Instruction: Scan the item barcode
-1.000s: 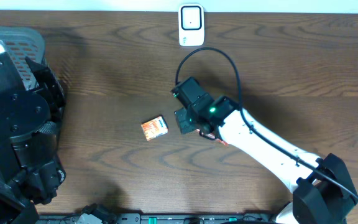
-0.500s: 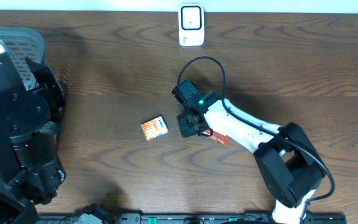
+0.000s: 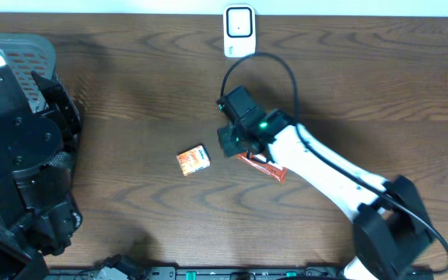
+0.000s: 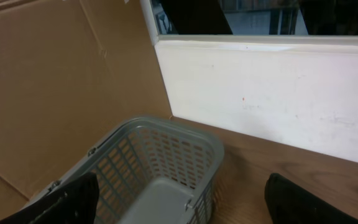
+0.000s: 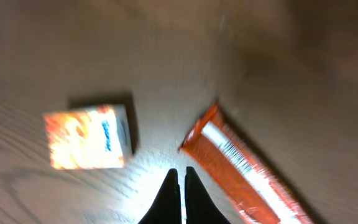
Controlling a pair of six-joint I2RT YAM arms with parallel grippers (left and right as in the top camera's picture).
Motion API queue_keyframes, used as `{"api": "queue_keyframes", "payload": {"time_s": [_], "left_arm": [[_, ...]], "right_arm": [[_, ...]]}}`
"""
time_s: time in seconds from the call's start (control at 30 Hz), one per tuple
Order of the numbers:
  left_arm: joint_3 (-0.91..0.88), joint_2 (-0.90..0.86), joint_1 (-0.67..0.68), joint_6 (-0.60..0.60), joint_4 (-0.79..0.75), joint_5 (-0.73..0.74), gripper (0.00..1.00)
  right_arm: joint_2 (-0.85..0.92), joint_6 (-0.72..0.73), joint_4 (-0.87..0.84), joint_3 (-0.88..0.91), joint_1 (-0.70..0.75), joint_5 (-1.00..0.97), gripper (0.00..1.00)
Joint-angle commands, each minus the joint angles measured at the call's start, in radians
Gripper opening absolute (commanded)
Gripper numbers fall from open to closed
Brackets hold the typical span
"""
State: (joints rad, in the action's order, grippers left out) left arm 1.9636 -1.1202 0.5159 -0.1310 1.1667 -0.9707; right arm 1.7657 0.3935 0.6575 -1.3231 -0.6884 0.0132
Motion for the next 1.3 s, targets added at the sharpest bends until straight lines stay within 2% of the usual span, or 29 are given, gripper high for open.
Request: {"api": "queue_keyframes", "payload": {"time_s": [0.0,0.4,0.7,0.93,1.27], "left_arm": [[0.001,0.003,-0.004,-0.005,0.000,-0.006,0.86],[0.001,0.003,-0.004,-0.005,0.000,-0.006,0.86],[0.001,0.003,-0.004,-0.005,0.000,-0.006,0.86],[0.001,0.004,-0.004,-0.005,0.000,-0.006,0.86],[0.001,0.003,-0.004,-0.005,0.000,-0.006,0.86]], "right_arm": [[0.021,-0.005,0.003,-0.006,0.014,-0.045,0.01],[0.228,0.021,0.003,-0.006,0.004,-0.030,0.01],[0.216,0.002,0.026,-0.037,-0.004,0.029,0.01],[0.140,0.002,0.084,-0.112,0.022,0.020,0.01],[0.161,0.053,0.068,-0.001,0.022,-0.037,0.01]]}}
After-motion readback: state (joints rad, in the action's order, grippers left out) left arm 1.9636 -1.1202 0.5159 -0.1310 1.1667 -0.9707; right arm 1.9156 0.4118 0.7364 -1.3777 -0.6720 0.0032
